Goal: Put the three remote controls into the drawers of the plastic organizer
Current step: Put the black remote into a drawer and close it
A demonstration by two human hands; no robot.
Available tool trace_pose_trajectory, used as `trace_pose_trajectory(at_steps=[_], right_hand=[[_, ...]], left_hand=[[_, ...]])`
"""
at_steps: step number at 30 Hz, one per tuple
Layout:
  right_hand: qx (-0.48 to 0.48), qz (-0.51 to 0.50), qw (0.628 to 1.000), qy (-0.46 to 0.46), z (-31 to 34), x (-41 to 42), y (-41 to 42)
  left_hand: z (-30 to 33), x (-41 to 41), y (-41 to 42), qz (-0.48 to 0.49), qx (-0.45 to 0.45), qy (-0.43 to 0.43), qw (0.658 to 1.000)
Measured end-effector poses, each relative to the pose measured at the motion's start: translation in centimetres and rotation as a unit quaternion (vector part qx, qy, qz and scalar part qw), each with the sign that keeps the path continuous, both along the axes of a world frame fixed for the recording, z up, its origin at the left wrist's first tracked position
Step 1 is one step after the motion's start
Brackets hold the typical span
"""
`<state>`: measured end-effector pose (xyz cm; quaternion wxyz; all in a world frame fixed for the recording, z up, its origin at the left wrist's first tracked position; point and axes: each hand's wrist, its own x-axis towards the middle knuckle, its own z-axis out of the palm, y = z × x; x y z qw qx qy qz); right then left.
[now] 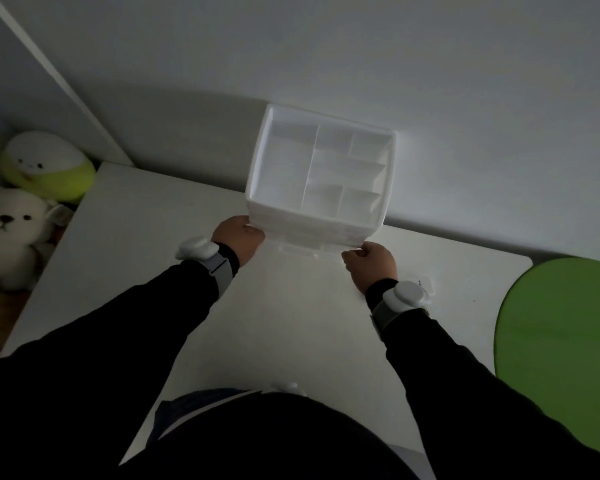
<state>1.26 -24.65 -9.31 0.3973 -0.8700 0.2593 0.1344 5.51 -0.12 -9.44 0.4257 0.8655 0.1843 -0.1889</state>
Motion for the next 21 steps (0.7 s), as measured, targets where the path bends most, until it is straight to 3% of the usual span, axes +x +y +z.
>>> trace_pose_trajectory(at_steps=[8,14,21], right_hand=[[0.053,-0.021,0.997,0.055,-1.9,-0.3,0.3],[0.147,-0.047,0.987,0.053,-3.3,-0.6,0.8],[0.170,-0.022,0.984,0.058,-6.7,-1.6,-0.5]], left_hand=[[-2.8,0.1,0.5,0.038,-0.096,0.062,0.993],[-4.7,0.5,0.6,0.011,-0.126,0.101,0.987],[-3.8,-0.6,0.9,-0.009,-0.127,0.096,0.987]])
